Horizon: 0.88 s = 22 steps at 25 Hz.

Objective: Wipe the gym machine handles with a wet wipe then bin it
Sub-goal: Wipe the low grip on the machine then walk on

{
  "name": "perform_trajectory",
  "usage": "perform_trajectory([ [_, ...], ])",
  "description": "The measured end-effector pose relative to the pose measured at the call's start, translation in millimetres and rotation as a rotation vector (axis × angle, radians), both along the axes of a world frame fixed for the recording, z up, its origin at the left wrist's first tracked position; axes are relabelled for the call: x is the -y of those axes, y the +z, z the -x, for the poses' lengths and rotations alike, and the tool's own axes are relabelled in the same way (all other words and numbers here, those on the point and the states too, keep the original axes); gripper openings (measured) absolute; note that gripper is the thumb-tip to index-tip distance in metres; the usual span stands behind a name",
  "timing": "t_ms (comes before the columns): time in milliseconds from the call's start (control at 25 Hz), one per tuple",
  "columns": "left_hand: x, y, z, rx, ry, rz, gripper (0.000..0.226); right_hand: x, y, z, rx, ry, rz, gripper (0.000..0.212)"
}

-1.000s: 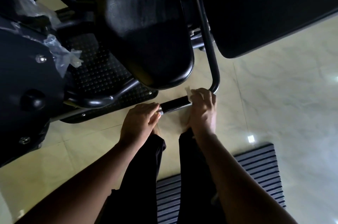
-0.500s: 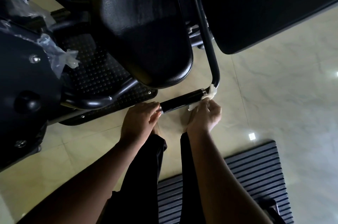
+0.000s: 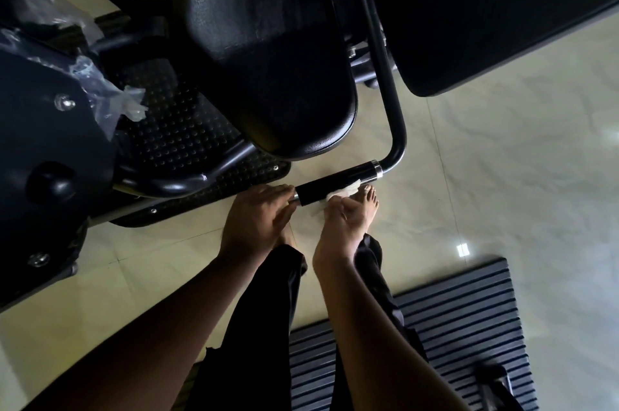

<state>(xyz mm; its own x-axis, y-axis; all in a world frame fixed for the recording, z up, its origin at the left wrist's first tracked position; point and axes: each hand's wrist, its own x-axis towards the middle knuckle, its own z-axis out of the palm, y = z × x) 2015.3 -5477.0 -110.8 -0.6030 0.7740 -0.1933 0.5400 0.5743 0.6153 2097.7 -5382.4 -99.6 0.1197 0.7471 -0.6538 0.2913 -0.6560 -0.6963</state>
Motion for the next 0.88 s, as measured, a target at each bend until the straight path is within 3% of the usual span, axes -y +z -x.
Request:
perform_trajectory([
  [160,3.4,-1.9,-2.7,0.016,0.004,0.047,0.034,17.5,7.6,-2.3,0.174,0.57,-0.33,0.004],
  [280,2.5,-3.4,-3.2,0.014,0.025,0.071,0.03,-1.3,9.9,-12.2,0.328,1.07,-0.747,0.036],
  [360,-1.0,-1.3,-3.8,-0.003,0.034,0.08,0.026,-30.9,6.9,-8.1,0.406,1.296,-0.907,0.039],
  [440,-3.1,1.3,-4.4,-0.042,0.041,0.046,0.023,-48.0,2.8,8.9,0.395,1.542,-0.802,0.029],
  [520,-2.8,0.9,-5.3,-0.075,0.063,0.014,0.024,-66.4,2.1,25.3,0.375,1.882,-0.653,0.033],
  [600,-3.0,-0.7,-6.3,-0.07,0.081,0.022,0.025,-98.9,2.5,35.6,0.466,2.182,-0.664,0.037],
  [640,-3.4,-1.3,-7.1,-0.06,0.084,0.03,0.026,-113.3,4.8,39.4,0.572,2.217,-0.603,0.036],
  [720,-3.0,-3.3,-8.6,-0.062,0.081,0.038,0.027,-118.0,11.2,41.6,0.633,2.073,-0.436,0.036],
  [800,-2.3,-2.5,-9.7,-0.07,0.072,0.051,0.028,-92.4,17.8,33.9,0.457,2.021,-0.481,0.04],
  [880,-2.4,-1.2,-8.7,-0.087,0.07,0.064,0.029,-84.9,17.2,25.4,0.419,2.044,-0.586,0.039],
])
